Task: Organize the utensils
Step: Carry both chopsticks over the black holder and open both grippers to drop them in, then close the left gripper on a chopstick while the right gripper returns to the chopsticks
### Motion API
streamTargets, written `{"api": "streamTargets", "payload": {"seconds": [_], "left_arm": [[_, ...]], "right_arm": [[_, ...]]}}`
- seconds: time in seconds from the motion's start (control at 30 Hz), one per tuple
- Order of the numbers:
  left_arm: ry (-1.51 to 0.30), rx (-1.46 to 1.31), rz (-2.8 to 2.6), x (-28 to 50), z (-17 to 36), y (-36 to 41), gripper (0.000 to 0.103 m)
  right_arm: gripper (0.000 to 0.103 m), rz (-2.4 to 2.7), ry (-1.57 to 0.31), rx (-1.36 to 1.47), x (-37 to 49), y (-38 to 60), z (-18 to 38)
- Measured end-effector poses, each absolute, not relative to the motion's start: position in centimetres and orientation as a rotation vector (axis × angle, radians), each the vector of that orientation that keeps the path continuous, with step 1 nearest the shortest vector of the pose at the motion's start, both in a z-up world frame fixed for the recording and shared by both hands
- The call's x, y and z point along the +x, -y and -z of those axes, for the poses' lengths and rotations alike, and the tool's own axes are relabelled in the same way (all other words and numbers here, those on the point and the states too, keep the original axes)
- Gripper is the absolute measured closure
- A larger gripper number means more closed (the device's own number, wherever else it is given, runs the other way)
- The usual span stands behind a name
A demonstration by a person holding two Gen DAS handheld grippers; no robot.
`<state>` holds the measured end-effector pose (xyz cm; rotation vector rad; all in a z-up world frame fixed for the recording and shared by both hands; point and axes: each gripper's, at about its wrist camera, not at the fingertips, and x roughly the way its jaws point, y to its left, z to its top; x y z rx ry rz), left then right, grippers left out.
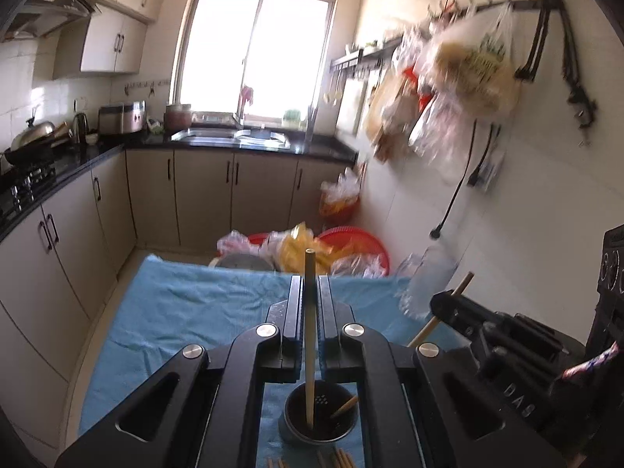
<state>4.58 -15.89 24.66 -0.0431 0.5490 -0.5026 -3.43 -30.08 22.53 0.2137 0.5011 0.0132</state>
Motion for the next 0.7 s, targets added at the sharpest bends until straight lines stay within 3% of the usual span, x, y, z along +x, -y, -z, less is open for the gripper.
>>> {"api": "streamTargets", "payload": {"seconds": [0.33,0.4,0.43,0.53,0.7], "left_arm": [[-0.687,-0.044,0.467,7.3,-19.4,16.0,0.097],[-0.694,-0.061,0.47,7.4,-19.5,15.6,0.089],[-0.694,-0.074,0.468,7.3,-19.6,15.3,0.077],[-0.662,-0.097,0.444,6.5,-20.3,14.0,0.067],[-0.625,-0.1,0.433,4.5,-21.9,12.1,0.064]], "right_arm": [[0.095,-0.006,-0.629,0.3,0.0,32.8,-17.4],[0.094,-0.009,-0.627,0.318,0.2,33.3,-17.4],[0.09,-0.008,-0.626,0.323,0.2,33.3,-17.4],[0.065,0.005,-0.608,0.33,-0.4,33.3,-17.8],[0.062,0.015,-0.581,0.329,-2.3,33.2,-19.2]]}}
